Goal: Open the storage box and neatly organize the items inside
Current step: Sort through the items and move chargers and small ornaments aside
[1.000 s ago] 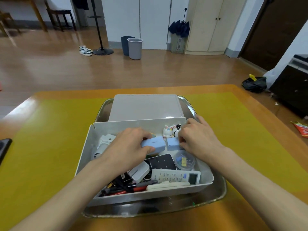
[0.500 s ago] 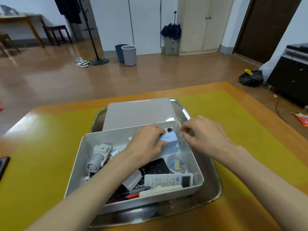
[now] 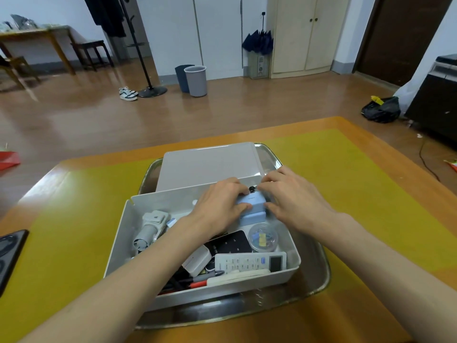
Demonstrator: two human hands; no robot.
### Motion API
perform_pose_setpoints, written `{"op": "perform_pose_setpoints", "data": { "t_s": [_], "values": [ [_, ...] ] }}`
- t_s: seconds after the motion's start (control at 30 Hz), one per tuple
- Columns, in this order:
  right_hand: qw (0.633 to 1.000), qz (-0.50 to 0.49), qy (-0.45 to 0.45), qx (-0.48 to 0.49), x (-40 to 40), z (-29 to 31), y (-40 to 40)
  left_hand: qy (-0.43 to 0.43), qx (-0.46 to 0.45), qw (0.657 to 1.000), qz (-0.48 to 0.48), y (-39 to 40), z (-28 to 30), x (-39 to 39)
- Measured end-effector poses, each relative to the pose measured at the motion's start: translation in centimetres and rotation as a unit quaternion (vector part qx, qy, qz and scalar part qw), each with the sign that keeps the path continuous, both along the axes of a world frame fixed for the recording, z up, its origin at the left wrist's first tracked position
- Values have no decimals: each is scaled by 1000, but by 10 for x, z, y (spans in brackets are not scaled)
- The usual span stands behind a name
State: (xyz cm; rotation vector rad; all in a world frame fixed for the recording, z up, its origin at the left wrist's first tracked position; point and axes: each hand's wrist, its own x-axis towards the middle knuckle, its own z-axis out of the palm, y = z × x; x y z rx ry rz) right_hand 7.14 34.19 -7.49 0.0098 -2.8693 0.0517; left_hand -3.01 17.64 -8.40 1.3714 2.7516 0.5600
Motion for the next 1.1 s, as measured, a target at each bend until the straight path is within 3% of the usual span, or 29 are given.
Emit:
{"op": "perform_pose_setpoints", "data": {
  "t_s": [0.43,0.77,1.1],
  "values": [
    [998,-2,-33,55,-9,0,-3,-13,4,999,39,-42,5,-9],
    [997,38,-22,63,-13,-5,-17,-20,-120,992,44,-66,-2,-11],
    [995,25,-30,88,-17,-3,-13,-35,-112,992,40,-54,-8,-11]
  ]
}}
